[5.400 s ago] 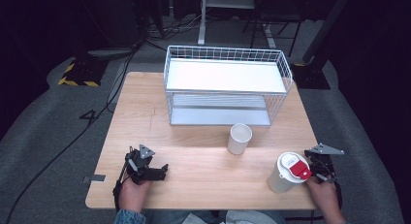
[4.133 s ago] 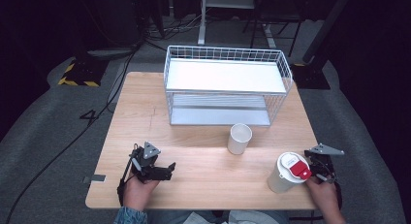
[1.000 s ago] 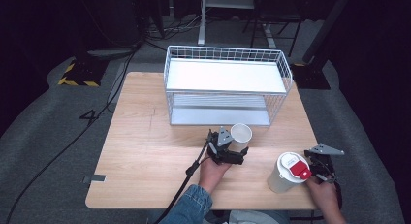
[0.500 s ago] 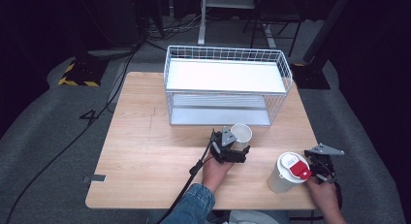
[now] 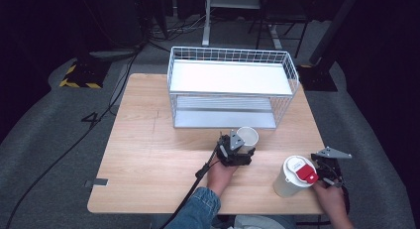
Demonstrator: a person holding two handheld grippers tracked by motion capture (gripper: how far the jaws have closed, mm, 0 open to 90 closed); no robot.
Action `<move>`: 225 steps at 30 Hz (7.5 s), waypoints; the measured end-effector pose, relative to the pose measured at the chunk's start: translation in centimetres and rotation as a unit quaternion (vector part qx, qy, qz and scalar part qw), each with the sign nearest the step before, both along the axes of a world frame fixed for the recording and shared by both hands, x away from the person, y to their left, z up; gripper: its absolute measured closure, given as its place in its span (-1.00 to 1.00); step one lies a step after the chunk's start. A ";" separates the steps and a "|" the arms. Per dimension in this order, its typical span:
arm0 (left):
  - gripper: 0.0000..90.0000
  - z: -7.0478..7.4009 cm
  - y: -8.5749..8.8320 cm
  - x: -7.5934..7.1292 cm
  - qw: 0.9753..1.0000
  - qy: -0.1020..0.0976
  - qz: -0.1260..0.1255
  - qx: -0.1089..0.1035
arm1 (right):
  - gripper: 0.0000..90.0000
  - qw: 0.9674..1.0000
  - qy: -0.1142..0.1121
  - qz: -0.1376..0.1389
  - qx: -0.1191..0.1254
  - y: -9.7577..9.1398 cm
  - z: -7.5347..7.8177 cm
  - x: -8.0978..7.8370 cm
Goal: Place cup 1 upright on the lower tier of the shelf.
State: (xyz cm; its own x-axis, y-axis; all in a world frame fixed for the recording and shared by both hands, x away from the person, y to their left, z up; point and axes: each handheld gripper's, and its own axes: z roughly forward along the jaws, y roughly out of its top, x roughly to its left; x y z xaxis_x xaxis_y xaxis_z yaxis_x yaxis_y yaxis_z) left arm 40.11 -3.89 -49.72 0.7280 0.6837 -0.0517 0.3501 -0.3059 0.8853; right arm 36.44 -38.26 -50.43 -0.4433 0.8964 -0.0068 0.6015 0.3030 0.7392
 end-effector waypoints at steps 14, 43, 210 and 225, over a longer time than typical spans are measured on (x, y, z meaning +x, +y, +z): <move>-0.50 0.0 0.0 0.0 1.000 -0.001 -0.003 -0.001 | -0.62 1.000 0.000 0.000 0.000 0.0 0.0 0.0; -0.50 3.4 2.3 0.7 1.000 -0.019 0.014 -0.021 | -0.62 1.000 0.000 0.000 0.000 0.0 0.0 0.0; -0.85 7.3 16.3 -4.1 0.998 -0.019 0.046 0.031 | -0.64 1.000 0.001 -0.003 0.000 0.1 0.0 0.0; -0.85 5.4 19.8 -6.8 0.998 0.023 0.044 0.023 | -0.62 1.000 0.001 -0.024 0.002 0.0 0.0 -0.1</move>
State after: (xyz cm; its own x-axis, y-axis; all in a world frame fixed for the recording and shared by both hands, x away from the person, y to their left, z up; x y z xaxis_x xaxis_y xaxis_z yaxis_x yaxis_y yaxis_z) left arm 33.31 15.86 -44.29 0.6620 0.7478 -0.0511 0.4177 -0.3115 0.8535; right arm 36.30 -38.29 -50.42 -0.4006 0.9162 -0.0017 0.6162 0.2708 0.7396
